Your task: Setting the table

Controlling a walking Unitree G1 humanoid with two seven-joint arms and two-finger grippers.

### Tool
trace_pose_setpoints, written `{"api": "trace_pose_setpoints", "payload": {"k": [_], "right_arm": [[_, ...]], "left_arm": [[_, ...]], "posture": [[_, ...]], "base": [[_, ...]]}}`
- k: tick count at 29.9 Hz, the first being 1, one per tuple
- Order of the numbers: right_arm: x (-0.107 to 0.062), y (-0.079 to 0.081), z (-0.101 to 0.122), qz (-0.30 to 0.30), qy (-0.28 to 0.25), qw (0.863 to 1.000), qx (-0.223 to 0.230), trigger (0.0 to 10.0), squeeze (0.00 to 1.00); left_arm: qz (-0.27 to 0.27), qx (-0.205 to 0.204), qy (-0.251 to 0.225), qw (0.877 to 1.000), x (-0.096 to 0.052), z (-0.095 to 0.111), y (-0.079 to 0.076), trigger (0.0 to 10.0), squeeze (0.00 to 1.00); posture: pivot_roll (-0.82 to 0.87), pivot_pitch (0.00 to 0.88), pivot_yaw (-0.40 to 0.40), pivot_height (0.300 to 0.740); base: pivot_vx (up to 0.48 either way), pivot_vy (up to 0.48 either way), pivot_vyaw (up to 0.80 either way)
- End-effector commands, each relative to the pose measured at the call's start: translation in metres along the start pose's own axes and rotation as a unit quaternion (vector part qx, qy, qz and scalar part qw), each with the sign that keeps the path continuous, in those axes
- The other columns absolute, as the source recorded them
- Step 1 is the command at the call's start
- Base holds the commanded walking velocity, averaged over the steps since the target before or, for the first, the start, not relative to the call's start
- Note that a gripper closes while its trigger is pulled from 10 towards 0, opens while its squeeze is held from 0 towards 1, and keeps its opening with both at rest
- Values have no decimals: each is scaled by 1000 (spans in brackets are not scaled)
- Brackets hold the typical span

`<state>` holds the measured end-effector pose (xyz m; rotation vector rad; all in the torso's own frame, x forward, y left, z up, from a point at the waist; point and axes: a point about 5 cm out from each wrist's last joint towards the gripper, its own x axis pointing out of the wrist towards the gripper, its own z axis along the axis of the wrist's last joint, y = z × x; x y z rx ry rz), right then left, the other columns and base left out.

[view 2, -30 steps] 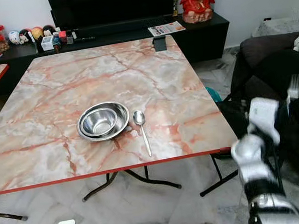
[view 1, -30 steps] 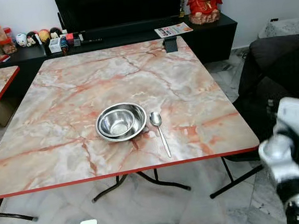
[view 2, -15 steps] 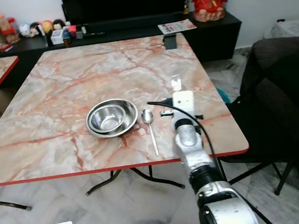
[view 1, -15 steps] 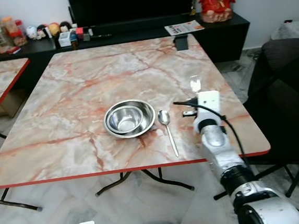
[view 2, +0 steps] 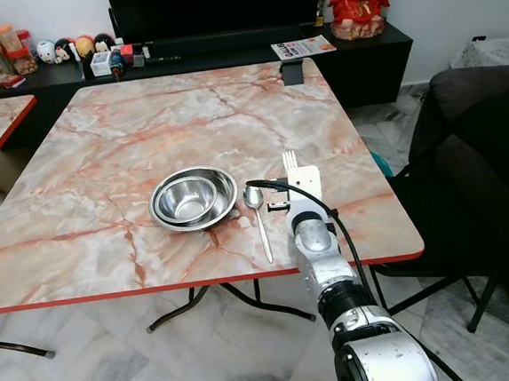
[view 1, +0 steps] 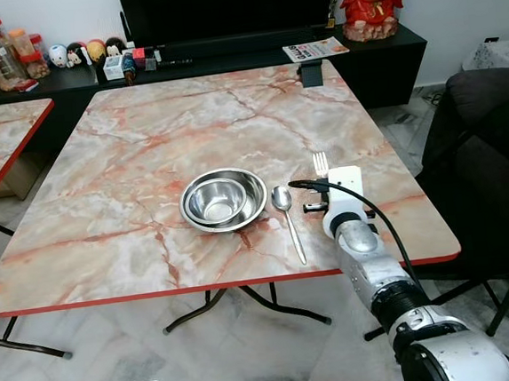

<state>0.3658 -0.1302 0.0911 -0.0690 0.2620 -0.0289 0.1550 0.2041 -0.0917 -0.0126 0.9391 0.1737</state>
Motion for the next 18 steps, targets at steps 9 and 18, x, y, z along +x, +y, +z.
{"api": "trace_pose_setpoints", "payload": {"k": [9, 18], "right_arm": [[-1, 5, -11, 23, 42, 999, 23, 10000, 0], [-2, 12, -12, 43, 56, 997, 28, 10000, 0]], "left_arm": [[-2, 0, 5, 1000, 1, 1, -1, 10000, 0], [1, -6, 8, 1000, 0, -2, 1, 10000, 0]], "posture": [[-22, 0, 29, 732], [-13, 0, 24, 732]], "base": [[0, 0, 0], [0, 0, 0]]}}
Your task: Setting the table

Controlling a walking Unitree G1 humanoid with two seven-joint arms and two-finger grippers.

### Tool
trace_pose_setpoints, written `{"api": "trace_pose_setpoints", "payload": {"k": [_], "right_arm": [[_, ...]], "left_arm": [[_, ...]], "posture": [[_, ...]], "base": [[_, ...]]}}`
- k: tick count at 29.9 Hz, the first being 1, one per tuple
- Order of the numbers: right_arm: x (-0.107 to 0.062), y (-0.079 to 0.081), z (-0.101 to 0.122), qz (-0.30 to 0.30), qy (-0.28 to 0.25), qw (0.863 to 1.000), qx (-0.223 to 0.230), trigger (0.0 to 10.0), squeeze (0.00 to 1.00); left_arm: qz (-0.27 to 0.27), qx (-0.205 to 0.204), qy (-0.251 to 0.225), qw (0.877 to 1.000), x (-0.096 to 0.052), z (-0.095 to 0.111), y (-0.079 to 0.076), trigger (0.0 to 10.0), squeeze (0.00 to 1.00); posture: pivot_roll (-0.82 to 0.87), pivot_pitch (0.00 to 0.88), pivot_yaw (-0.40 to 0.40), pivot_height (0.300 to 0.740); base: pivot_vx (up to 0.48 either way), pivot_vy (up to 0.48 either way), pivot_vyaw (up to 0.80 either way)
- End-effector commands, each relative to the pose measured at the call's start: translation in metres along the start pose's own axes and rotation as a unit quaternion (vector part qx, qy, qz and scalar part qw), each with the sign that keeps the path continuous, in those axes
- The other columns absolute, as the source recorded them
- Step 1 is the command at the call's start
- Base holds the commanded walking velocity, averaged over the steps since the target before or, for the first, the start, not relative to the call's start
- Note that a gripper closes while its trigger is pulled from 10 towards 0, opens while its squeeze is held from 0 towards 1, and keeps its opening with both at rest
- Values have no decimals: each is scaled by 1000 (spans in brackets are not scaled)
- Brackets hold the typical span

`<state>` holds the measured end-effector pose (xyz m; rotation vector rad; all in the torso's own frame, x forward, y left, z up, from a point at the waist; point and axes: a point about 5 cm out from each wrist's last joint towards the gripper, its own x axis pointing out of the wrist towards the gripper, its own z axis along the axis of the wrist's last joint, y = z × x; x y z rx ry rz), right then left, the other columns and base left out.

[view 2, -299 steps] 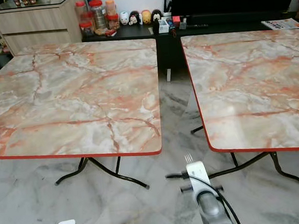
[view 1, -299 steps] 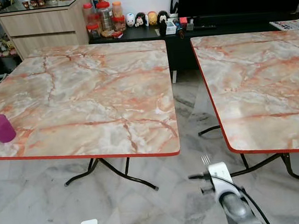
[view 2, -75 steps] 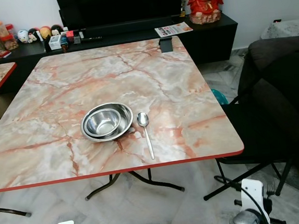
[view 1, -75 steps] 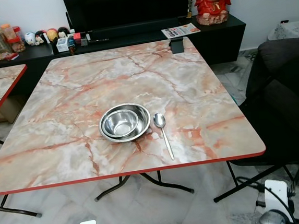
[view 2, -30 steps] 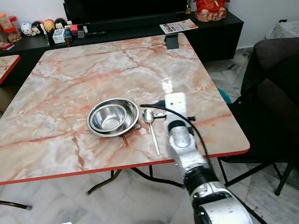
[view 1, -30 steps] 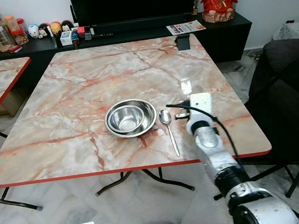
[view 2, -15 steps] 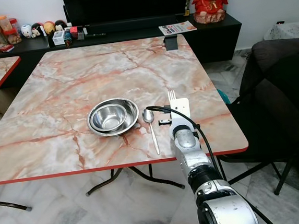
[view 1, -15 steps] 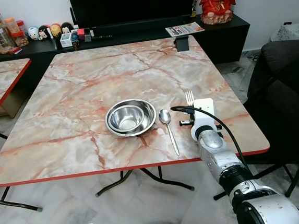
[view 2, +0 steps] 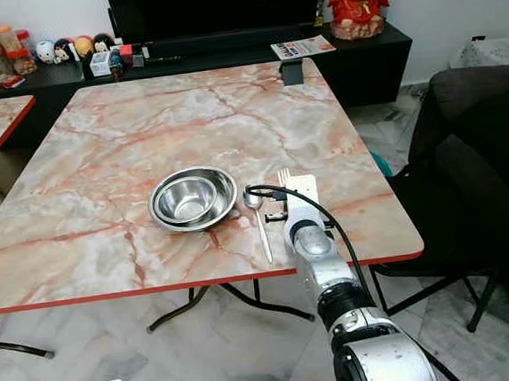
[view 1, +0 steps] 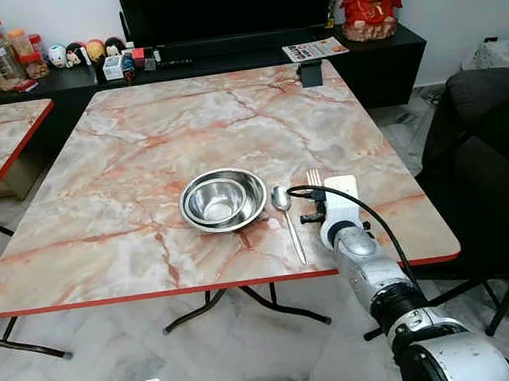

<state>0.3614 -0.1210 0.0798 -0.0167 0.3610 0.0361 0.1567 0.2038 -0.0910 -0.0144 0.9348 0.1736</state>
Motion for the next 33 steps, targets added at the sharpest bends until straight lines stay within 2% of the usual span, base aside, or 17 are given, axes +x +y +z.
{"api": "trace_pose_setpoints", "payload": {"k": [1, 30, 32, 33], "right_arm": [[0, 3, -1, 6, 9, 1000, 8, 10000, 0], [0, -4, -10, -6, 38, 999, 18, 10000, 0], [0, -4, -10, -6, 40, 999, 19, 10000, 86], [0, -4, -11, -6, 40, 999, 19, 10000, 86]], "left_arm": [[1, -5, 10, 1000, -1, -4, 1, 10000, 0], [2, -7, 12, 1000, -1, -5, 1, 10000, 0], [2, -7, 13, 1000, -1, -6, 2, 10000, 0], [2, -7, 14, 1000, -1, -6, 2, 10000, 0]], "posture": [[-13, 0, 24, 732], [-10, 0, 24, 732], [-10, 0, 24, 732], [-10, 0, 24, 732]], "base": [[0, 0, 0], [0, 0, 0], [0, 0, 0], [0, 0, 0]]}}
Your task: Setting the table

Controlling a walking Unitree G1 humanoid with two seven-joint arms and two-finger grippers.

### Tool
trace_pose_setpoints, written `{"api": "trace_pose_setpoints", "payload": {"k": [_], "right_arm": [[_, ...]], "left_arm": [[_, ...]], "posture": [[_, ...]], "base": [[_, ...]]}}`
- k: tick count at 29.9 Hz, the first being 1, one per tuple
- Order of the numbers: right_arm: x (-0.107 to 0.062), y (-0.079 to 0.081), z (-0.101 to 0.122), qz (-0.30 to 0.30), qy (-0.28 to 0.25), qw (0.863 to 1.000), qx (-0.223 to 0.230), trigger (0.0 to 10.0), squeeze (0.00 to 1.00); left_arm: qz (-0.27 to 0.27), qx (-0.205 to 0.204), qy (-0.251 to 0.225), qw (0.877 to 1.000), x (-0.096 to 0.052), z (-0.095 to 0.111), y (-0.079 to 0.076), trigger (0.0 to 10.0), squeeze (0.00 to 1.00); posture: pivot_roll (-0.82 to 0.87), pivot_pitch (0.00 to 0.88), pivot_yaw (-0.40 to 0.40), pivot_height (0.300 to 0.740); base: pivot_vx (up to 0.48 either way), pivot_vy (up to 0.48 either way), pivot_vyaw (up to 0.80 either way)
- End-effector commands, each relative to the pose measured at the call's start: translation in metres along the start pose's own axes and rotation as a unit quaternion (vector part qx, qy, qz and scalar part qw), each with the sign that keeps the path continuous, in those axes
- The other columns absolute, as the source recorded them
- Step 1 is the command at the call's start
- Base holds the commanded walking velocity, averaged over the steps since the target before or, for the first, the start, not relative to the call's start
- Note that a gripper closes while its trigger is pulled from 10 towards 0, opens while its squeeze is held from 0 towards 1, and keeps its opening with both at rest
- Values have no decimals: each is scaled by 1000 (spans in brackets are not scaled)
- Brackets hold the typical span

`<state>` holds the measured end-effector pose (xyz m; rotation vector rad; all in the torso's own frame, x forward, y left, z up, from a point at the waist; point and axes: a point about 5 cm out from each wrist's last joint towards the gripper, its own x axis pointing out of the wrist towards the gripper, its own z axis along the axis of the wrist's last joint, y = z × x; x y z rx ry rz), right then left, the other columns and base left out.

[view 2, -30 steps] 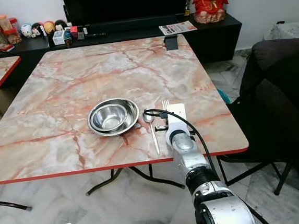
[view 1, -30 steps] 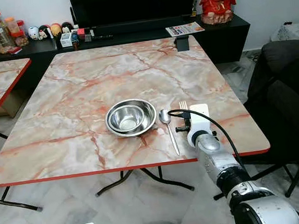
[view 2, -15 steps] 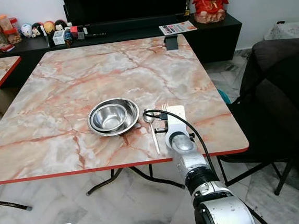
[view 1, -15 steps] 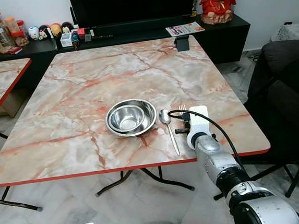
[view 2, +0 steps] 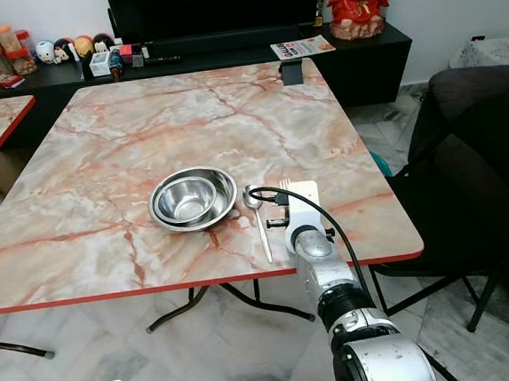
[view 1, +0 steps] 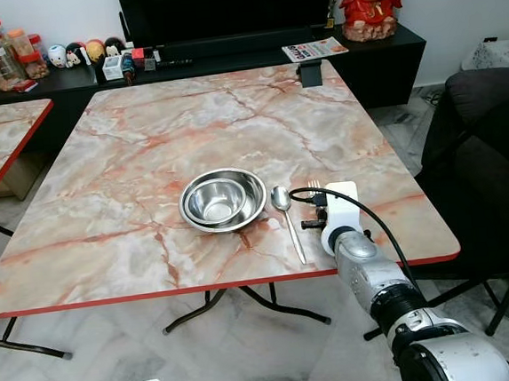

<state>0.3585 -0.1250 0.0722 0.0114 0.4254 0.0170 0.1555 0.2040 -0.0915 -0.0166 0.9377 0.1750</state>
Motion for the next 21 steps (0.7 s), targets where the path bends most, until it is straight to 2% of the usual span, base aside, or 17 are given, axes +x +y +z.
{"api": "trace_pose_setpoints", "payload": {"k": [1, 2, 3, 4, 5, 6, 11, 12, 14, 20, 21], "right_arm": [[0, 0, -2, 0, 8, 1000, 4, 10000, 220], [0, 0, -2, 0, 8, 1000, 4, 10000, 220], [0, 0, -3, 0, 8, 1000, 5, 10000, 451], [0, 0, -3, 1, 8, 1000, 6, 10000, 580], [0, 1, -3, 1, 9, 1000, 6, 10000, 580], [0, 1, -3, 1, 9, 1000, 6, 10000, 682], [0, 2, -4, 3, 10, 1000, 8, 10000, 706], [0, 2, -4, 3, 11, 1000, 8, 10000, 761], [0, 2, -4, 4, 11, 1000, 8, 10000, 1000], [0, 1, -2, -1, 4, 1000, 9, 10000, 1000], [0, 1, 0, -3, -3, 1000, 8, 10000, 933]], "left_arm": [[2, -6, 12, 1000, -1, -5, 2, 10000, 0], [2, -6, 12, 1000, -1, -5, 2, 10000, 0], [2, -5, 13, 1000, -1, -5, 2, 10000, 0], [2, -5, 12, 1000, -1, -5, 2, 10000, 0], [2, -5, 12, 1000, -1, -5, 2, 10000, 0], [2, -5, 12, 1000, -1, -5, 2, 10000, 0], [3, -4, 11, 1000, -1, -4, 1, 10000, 0], [3, -4, 11, 1000, -1, -4, 1, 10000, 0], [3, -4, 11, 1000, -1, -4, 2, 10000, 0], [4, -3, 12, 1000, -1, -4, 2, 10000, 0], [4, -3, 12, 1000, -1, -4, 2, 10000, 0]], "posture": [[-11, 0, 26, 732], [-11, 0, 26, 732], [-10, 0, 26, 732], [-11, 0, 25, 732], [-11, 0, 25, 732], [-11, 0, 26, 732], [-10, 0, 24, 732], [-10, 0, 24, 732], [-9, 0, 23, 732], [-8, 0, 24, 732], [-8, 0, 25, 732]], "base": [[0, 0, 0], [0, 0, 0], [0, 0, 0], [0, 0, 0], [0, 0, 0], [0, 0, 0], [0, 0, 0], [0, 0, 0], [0, 0, 0], [0, 0, 0], [0, 0, 0]]}}
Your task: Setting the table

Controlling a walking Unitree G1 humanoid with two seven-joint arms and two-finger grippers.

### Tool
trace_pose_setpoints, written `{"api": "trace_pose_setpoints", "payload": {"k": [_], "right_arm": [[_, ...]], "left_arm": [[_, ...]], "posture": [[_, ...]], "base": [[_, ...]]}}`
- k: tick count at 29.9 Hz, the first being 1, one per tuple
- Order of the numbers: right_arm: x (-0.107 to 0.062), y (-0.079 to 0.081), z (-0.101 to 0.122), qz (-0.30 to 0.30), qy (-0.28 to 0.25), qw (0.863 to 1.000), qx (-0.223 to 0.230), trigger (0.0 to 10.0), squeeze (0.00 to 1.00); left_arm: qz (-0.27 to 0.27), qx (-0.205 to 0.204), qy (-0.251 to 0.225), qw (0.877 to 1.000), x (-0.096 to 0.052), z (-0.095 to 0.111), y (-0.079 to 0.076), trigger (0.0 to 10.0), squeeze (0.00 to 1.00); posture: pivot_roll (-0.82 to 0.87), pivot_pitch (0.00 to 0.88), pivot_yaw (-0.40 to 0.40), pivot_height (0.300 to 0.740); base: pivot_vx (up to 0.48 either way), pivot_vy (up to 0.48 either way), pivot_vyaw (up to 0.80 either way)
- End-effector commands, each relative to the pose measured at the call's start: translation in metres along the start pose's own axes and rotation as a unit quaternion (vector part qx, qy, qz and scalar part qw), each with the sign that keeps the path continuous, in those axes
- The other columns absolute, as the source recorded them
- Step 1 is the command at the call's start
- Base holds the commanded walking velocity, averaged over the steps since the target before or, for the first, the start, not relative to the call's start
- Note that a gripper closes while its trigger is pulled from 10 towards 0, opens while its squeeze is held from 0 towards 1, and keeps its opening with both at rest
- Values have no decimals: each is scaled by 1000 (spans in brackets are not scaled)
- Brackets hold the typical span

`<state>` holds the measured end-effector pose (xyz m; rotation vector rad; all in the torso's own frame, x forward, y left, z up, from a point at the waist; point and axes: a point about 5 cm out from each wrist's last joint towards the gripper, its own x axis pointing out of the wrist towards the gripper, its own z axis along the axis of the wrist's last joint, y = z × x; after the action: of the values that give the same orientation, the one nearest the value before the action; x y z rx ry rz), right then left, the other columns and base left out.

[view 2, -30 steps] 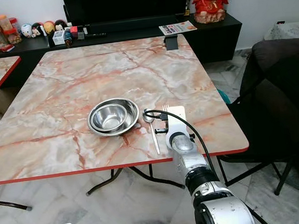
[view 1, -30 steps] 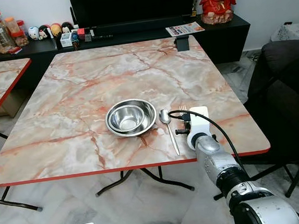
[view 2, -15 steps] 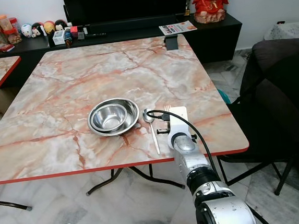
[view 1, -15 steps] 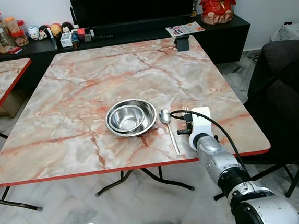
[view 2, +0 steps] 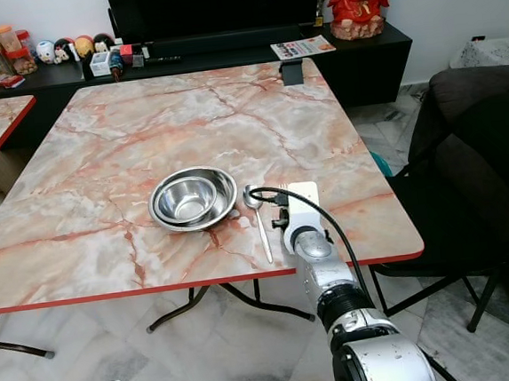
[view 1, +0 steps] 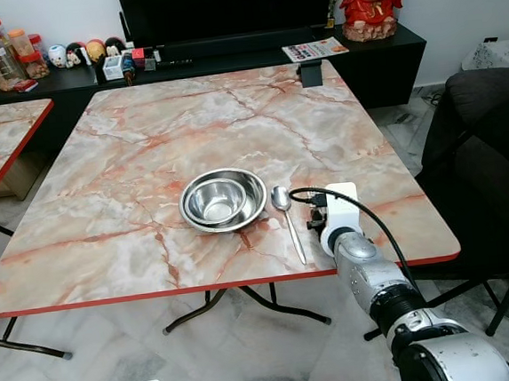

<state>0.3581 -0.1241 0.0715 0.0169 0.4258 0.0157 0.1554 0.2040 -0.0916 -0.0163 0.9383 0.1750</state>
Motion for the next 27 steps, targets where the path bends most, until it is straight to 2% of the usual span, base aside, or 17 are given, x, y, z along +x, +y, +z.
{"api": "trace_pose_setpoints", "payload": {"k": [1, 3, 4, 6, 7, 8, 9, 11, 17, 27], "right_arm": [[0, 0, 4, -2, -15, 1000, 1, 10000, 145], [0, 0, 6, -1, -23, 1000, -2, 10000, 145], [-2, 3, 18, 10, -71, 997, 13, 10000, 0], [-4, 4, 31, 14, -121, 992, 18, 10000, 0], [-4, 4, 31, 14, -121, 992, 18, 10000, 0], [-8, 4, 43, 12, -170, 985, 10, 10000, 0], [-8, 4, 43, 12, -170, 985, 10, 10000, 0], [-11, 5, 51, 11, -203, 979, 9, 10000, 0], [-16, 5, 60, 15, -248, 969, 9, 10000, 0], [-19, 2, 54, 11, -256, 967, -5, 10000, 0]], "left_arm": [[4, -3, 12, 1000, -1, -4, 2, 10000, 0], [4, -3, 12, 1000, -1, -4, 2, 10000, 0], [3, -2, 12, 1000, -1, -4, 2, 10000, 0], [3, -2, 12, 1000, 0, -3, 2, 10000, 0], [3, -2, 12, 1000, 0, -3, 2, 10000, 0], [2, -1, 11, 1000, 0, -2, 2, 10000, 0], [2, -1, 11, 1000, 0, -2, 2, 10000, 0], [2, 0, 10, 1000, 0, -1, 2, 10000, 0], [3, -7, 0, 1000, 1, 2, 1, 10000, 0], [9, -14, -3, 1000, 1, 2, 1, 10000, 0]], "posture": [[-9, 0, 26, 732], [-9, 0, 26, 732], [-12, 0, 29, 732], [-12, 0, 29, 732], [-12, 0, 29, 732], [-16, 0, 32, 732], [-16, 0, 32, 732], [-18, 0, 32, 732], [-22, 0, 34, 732], [-25, 0, 30, 732]], "base": [[0, 0, 0], [0, 0, 0], [0, 0, 0], [0, 0, 0], [0, 0, 0], [0, 0, 0], [0, 0, 0], [0, 0, 0], [0, 0, 0], [0, 0, 0]]}}
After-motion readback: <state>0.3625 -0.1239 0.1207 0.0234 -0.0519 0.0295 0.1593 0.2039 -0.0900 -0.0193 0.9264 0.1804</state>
